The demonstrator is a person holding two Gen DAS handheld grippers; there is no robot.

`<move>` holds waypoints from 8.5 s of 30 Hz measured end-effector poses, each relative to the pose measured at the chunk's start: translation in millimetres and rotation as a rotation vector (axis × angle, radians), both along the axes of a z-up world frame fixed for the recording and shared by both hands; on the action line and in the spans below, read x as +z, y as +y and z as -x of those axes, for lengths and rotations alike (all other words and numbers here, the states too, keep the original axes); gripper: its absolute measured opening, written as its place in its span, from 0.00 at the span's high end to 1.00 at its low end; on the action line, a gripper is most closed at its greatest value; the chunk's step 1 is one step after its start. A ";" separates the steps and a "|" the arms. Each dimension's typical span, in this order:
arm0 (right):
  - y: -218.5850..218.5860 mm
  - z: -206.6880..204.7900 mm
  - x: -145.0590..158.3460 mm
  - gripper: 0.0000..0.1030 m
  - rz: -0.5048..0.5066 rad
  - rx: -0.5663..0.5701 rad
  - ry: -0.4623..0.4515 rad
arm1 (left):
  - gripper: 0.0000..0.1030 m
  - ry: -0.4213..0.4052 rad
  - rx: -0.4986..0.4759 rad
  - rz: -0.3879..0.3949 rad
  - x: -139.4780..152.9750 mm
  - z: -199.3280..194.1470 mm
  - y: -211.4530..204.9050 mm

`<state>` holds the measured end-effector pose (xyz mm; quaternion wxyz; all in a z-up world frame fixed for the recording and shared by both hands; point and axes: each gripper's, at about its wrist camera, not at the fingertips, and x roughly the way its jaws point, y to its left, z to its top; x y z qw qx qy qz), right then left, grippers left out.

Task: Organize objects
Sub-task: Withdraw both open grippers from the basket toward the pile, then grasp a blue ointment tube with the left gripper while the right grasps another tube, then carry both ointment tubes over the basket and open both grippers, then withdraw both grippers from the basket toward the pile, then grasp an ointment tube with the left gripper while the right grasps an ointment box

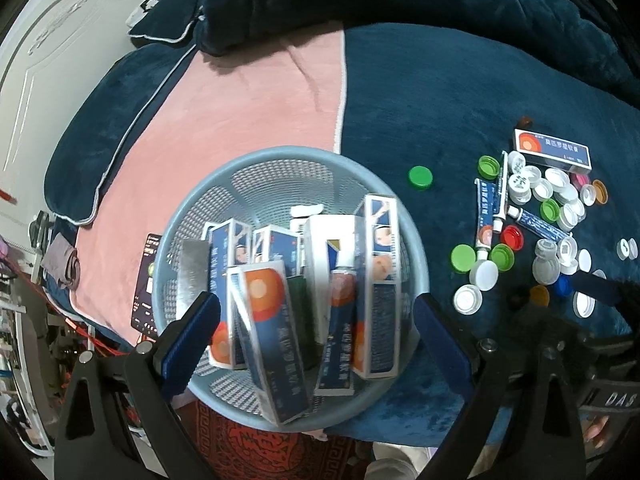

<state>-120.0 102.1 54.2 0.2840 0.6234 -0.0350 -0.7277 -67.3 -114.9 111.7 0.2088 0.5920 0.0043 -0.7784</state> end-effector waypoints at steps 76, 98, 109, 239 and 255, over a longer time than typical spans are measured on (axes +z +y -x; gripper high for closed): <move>37.9 94.9 -81.5 0.79 -0.133 0.071 0.031 | 0.75 -0.141 -0.161 -0.131 -128.4 126.6 77.6; 16.4 75.8 -33.8 0.81 -0.040 0.080 0.117 | 0.82 0.005 -0.163 -0.232 -67.1 99.1 71.1; 5.0 58.3 1.6 0.81 0.071 0.066 0.131 | 0.82 0.108 -0.098 -0.237 -15.7 63.8 33.0; 73.5 75.7 0.3 0.00 -0.017 -0.098 0.089 | 0.07 -0.029 -0.183 -0.006 -46.8 72.2 67.5; 91.3 129.4 -14.9 0.00 -0.046 -0.065 0.107 | 0.18 -0.078 -0.218 -0.136 -117.1 137.6 104.4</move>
